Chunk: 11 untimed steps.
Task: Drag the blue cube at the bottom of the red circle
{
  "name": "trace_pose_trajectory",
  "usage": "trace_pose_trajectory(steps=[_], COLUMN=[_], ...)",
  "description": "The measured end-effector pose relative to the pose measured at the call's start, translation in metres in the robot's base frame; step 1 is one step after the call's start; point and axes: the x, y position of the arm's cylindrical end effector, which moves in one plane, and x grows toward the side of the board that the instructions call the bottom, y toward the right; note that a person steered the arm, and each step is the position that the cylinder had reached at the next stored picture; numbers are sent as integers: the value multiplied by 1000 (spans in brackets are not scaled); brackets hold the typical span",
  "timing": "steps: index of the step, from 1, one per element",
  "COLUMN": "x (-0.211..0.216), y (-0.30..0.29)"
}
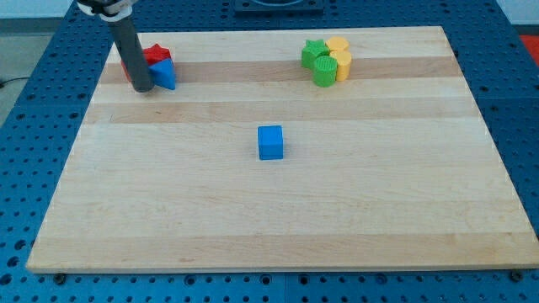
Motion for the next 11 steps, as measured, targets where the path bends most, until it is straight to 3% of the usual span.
trace_pose_trajectory(steps=[2,3,5,6,8,11], x=[53,52,192,198,111,104], y=[137,225,265,218,193,184])
